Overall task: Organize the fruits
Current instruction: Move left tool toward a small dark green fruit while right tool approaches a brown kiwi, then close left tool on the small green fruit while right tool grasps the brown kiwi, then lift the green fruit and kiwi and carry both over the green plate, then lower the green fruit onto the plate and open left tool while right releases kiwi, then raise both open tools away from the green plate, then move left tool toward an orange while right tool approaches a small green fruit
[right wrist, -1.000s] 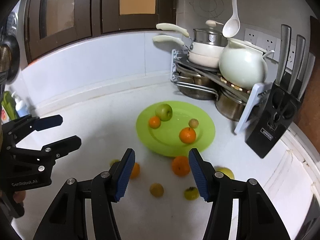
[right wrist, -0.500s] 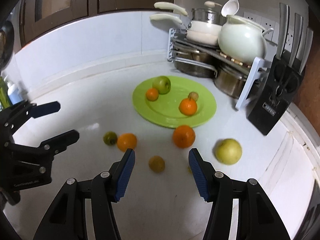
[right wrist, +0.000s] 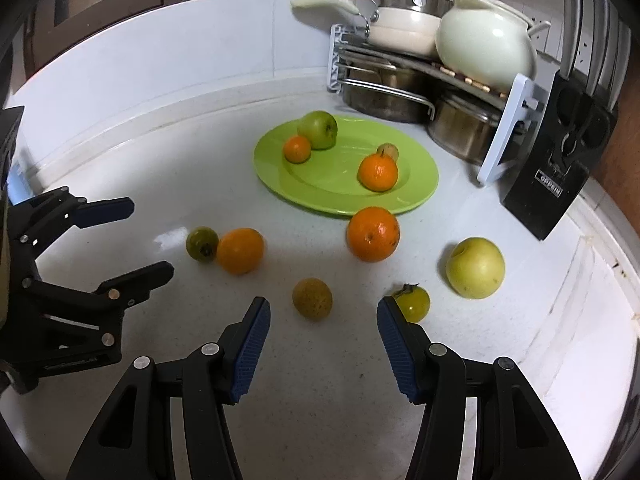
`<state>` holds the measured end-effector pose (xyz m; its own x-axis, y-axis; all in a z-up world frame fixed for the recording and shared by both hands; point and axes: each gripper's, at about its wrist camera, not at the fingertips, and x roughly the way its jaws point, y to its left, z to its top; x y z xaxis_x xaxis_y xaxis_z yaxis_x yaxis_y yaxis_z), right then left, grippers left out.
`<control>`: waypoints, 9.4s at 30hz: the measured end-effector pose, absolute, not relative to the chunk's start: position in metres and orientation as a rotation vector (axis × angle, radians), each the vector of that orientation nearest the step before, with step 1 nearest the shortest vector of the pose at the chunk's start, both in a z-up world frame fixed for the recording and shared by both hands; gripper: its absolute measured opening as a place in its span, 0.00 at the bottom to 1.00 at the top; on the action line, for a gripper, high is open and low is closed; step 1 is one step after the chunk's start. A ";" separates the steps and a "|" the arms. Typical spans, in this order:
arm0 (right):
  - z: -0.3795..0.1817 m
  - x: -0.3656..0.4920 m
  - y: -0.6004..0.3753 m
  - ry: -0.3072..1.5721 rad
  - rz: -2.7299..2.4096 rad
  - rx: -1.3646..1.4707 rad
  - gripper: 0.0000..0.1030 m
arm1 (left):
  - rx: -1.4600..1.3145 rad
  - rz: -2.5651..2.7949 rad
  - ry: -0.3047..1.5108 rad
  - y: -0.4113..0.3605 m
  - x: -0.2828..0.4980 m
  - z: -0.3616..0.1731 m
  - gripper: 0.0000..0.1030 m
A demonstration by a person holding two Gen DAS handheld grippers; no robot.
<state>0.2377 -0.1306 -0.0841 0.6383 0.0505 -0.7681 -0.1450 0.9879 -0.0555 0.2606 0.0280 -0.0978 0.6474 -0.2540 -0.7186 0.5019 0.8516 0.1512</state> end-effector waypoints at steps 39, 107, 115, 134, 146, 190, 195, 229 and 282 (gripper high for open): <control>-0.107 0.259 -0.135 0.918 0.179 -0.060 0.35 | 0.306 -0.508 0.825 0.013 0.290 -0.119 0.28; 0.020 0.242 -0.184 0.574 0.253 0.025 0.28 | 0.097 -0.368 0.620 -0.025 0.263 0.009 0.28; 0.029 0.272 -0.191 0.578 0.303 0.000 0.28 | 0.073 -0.358 0.640 -0.035 0.289 0.018 0.28; 0.014 0.359 -0.209 0.712 0.296 0.052 0.28 | 0.077 -0.393 0.711 -0.056 0.372 0.023 0.27; -0.006 0.408 -0.200 0.782 0.247 -0.003 0.28 | 0.095 -0.412 0.792 -0.056 0.437 -0.007 0.27; -0.072 0.483 -0.190 0.960 0.273 -0.081 0.32 | 0.143 -0.417 0.925 -0.064 0.508 -0.067 0.30; -0.064 0.476 -0.192 0.942 0.273 -0.069 0.32 | 0.146 -0.397 0.906 -0.060 0.496 -0.054 0.32; 0.033 0.317 -0.194 0.668 0.239 -0.014 0.47 | 0.098 -0.356 0.649 -0.023 0.330 0.047 0.64; -0.097 0.269 -0.203 1.010 0.155 0.031 0.49 | 0.081 -0.318 0.996 -0.028 0.297 -0.100 0.65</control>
<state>0.2690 -0.2031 -0.0972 0.5222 0.1434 -0.8407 -0.1148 0.9886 0.0973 0.2968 -0.0276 -0.1003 0.5020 -0.2259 -0.8348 0.2993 0.9510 -0.0774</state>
